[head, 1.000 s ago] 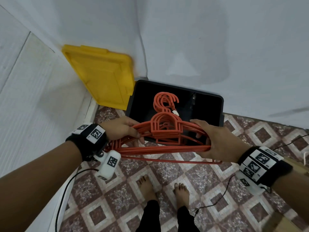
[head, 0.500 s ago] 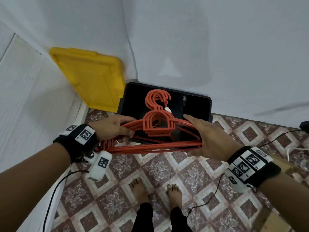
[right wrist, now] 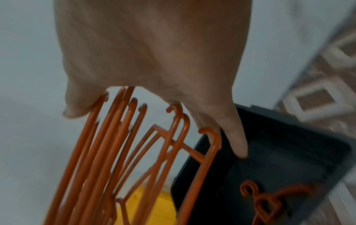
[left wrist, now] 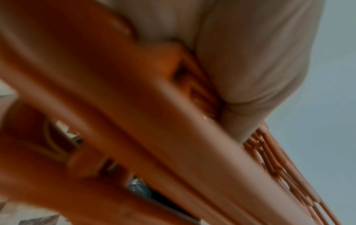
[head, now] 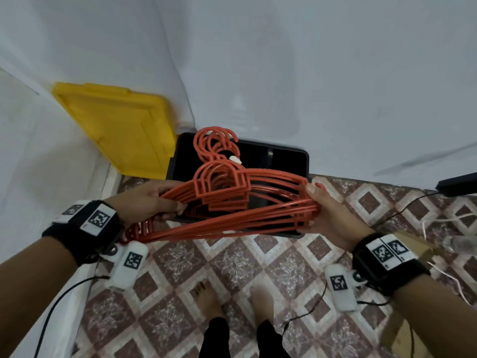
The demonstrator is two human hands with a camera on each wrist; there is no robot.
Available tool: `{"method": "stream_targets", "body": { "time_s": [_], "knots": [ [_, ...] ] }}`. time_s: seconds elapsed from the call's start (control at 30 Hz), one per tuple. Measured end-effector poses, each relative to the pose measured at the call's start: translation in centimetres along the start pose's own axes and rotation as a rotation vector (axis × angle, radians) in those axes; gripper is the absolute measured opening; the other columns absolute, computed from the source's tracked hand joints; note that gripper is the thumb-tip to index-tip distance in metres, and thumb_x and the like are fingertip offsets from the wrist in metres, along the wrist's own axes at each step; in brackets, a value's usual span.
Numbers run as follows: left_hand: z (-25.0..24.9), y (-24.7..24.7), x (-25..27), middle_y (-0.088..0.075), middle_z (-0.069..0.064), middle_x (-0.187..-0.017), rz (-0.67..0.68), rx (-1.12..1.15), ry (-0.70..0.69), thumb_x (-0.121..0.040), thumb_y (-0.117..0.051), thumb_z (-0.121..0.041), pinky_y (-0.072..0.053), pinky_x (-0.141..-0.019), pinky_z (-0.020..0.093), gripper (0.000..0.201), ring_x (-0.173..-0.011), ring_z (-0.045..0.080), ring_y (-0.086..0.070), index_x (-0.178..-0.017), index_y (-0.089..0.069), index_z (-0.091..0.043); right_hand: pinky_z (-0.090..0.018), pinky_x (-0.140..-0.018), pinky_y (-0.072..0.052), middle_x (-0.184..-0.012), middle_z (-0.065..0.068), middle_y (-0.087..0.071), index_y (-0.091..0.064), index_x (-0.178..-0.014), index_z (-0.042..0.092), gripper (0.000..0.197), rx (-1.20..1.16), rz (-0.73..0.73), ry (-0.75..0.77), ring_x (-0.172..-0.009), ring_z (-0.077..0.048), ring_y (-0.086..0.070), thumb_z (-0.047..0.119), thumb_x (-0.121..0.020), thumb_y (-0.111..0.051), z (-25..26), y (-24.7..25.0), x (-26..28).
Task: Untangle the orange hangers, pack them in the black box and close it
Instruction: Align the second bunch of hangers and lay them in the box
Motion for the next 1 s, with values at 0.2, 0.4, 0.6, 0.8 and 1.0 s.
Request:
{"method": "stream_targets", "body": {
  "time_s": [0.2,0.4,0.6,0.8,1.0],
  "knots": [
    [0.0,0.3,-0.7,-0.061,-0.007,-0.061,-0.068,-0.267,0.06,-0.097,-0.056,-0.009,-0.044,-0.057,0.028,0.022,-0.052,0.01,-0.052,-0.092,-0.064,-0.03,-0.051,-0.102,-0.052,-0.113,-0.011,-0.065,-0.067,-0.118,0.018,0.037,-0.12,-0.054,-0.055,-0.105,-0.024,-0.069,0.044,-0.093,-0.061,-0.5,-0.3,-0.7],
    [-0.7,-0.1,-1.1,-0.066,-0.007,-0.085,-0.066,-0.506,0.073,-0.098,-0.054,-0.02,-0.055,-0.067,0.033,0.043,-0.07,0.01,-0.063,-0.097,-0.051,-0.063,-0.044,-0.08,-0.058,-0.106,-0.017,-0.065,-0.061,-0.119,0.015,0.034,-0.208,-0.182,0.0,-0.098,-0.033,-0.065,0.043,-0.1,-0.056,-0.3,-0.2,-1.5],
    [-0.8,-1.4,-0.9,-0.055,-0.021,-0.126,-0.131,-0.576,0.1,-0.07,-0.075,-0.066,-0.05,-0.093,0.029,0.091,-0.105,0.003,-0.06,-0.145,-0.026,-0.047,-0.034,-0.068,-0.058,-0.085,-0.006,-0.066,-0.059,-0.114,0.01,0.019,-0.343,-0.275,0.104,-0.074,-0.018,-0.066,0.02,-0.102,-0.049,0.7,-0.3,-2.0],
    [-0.8,-2.0,-0.3,-0.049,-0.022,-0.126,-0.147,-0.573,0.077,-0.075,-0.073,-0.061,-0.043,-0.089,0.022,0.086,-0.11,0.004,-0.055,-0.144,-0.026,-0.042,-0.036,-0.072,-0.061,-0.096,-0.014,-0.067,-0.058,-0.127,0.0,0.029,-0.423,-0.317,0.142,-0.086,-0.024,-0.067,0.012,-0.101,-0.051,0.6,-0.5,-2.1],
    [-0.3,-1.1,-0.4,-0.056,-0.022,-0.128,-0.11,-0.493,0.061,-0.079,-0.067,-0.064,-0.048,-0.093,0.026,0.079,-0.11,0.0,-0.059,-0.145,-0.027,-0.048,-0.036,-0.073,-0.061,-0.104,-0.02,-0.064,-0.057,-0.118,0.005,0.018,-0.474,-0.36,0.196,-0.096,-0.031,-0.064,0.008,-0.101,-0.053,0.6,-0.6,-2.4]
  ]
}}
Point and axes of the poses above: each hand's wrist, its own x-axis away from the middle knuckle, its own y-axis out of the back of the hand, z = x × y, the point moved 3 cm from there along -x, towards the middle knuckle
